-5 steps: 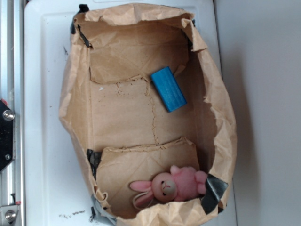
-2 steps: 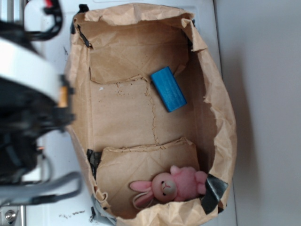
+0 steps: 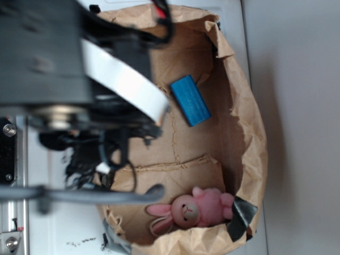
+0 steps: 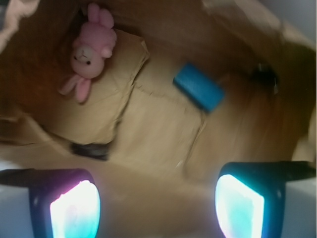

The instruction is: Grab the blue block.

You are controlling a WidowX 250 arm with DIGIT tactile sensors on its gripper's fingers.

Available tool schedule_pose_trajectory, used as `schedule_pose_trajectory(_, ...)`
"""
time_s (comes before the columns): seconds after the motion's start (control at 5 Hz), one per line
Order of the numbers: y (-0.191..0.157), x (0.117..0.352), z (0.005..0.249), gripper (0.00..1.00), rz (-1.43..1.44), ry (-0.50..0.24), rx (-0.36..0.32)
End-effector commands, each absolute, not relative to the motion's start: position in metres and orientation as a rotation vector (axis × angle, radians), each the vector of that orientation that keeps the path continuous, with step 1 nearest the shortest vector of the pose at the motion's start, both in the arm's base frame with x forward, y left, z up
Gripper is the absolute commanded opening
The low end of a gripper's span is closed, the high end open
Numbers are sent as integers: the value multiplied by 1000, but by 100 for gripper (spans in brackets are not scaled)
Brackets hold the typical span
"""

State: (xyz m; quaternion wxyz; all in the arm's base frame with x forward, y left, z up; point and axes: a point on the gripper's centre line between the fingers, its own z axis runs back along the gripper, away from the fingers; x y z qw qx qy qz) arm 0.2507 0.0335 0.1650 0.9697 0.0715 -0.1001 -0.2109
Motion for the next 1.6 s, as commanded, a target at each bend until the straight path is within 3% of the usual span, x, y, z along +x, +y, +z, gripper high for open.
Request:
schedule_pose_trajectory(0.0,45,289,145,100,-615,-194,167)
schedule_pose_trajectory(0.2,43,295,134,100,-688,-173,111)
schedule_pose_trajectory(0.6,51,312,119,100,-685,-148,142)
schedule_pose_trajectory(1.2,68,321,105,100,-707,-171,133)
schedule_pose_trajectory(1.4,67,333,89,100,-725,-190,144)
